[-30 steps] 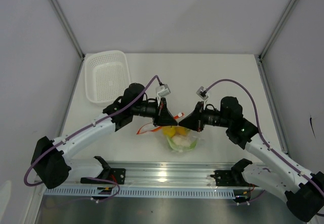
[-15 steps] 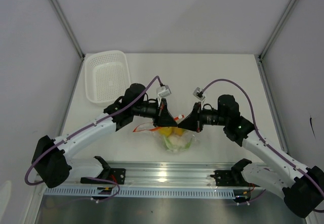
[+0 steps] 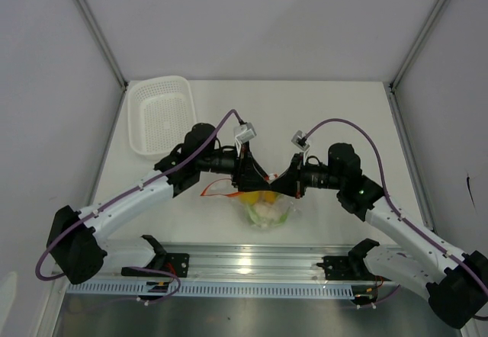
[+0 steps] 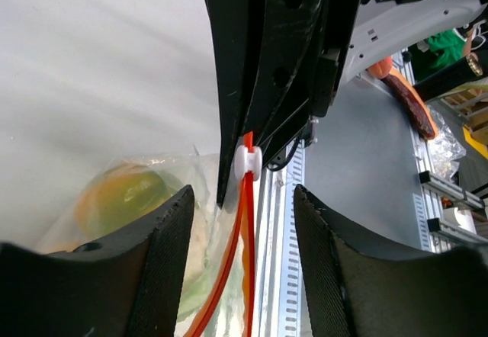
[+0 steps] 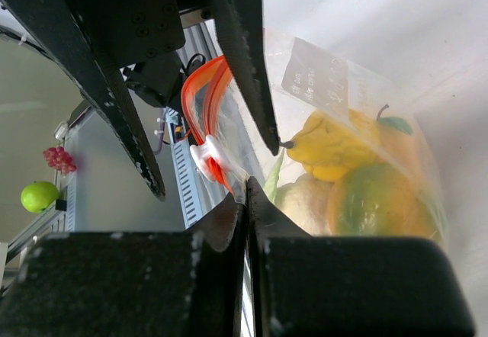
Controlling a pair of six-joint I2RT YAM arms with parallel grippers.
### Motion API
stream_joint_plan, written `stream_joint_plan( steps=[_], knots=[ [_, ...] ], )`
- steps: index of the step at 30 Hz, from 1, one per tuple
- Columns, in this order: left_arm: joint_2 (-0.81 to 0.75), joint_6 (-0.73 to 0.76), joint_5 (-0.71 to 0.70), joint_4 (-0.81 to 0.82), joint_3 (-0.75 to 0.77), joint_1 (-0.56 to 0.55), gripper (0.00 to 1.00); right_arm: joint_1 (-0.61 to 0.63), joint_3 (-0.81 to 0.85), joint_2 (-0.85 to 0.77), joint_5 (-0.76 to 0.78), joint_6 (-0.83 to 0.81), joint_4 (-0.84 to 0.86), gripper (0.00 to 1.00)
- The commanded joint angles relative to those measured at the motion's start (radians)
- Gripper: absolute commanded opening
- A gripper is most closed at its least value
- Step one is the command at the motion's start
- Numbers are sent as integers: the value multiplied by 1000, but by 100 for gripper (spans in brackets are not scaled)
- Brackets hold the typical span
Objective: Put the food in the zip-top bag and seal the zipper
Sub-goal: Adjust the zipper food storage bag at the center of the board.
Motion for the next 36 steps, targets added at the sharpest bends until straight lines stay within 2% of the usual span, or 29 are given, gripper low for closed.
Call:
stream_joint_plan(
  steps=[1,11,17,18,20,21,22,26,27,29,30,32,33,36],
  knots=[
    [-11,-41,-4,89,40,-1,56,5,8,-23,31,9,33,0],
    [-26,-35,-74,117,41,1,57,23,13,-11,53,50,59,0],
    [-25,-43,-53,137,30,1,40,32,7,8,36,87,99,0],
    [-23,-40,-48,132,30,1,31,32,4,8,39,93,107,0],
    [-23,-35,-50,118,35,1,20,34,2,2,56,119,122,0],
    [-23,-34,-50,108,37,1,7,34,-5,-3,94,132,133,0],
    [-25,-32,-54,101,37,1,1,35,-14,-10,121,170,142,0],
    [-14,-23,-73,45,63,1,1,57,-41,-64,224,230,202,0],
    [-10,-21,-87,38,69,1,1,79,-38,-72,315,234,188,0],
    [-6,-18,-100,-3,79,1,1,100,-24,-83,405,254,136,0],
    [0,-18,-123,-17,90,1,1,115,-16,-89,541,264,104,0],
    [10,-14,-139,-54,118,1,1,149,-7,-93,626,280,56,0],
    [18,-14,-150,-69,124,1,1,161,-7,-101,717,288,41,0],
    [50,-18,-177,-121,153,1,1,179,-7,-103,816,317,15,0]
  ],
)
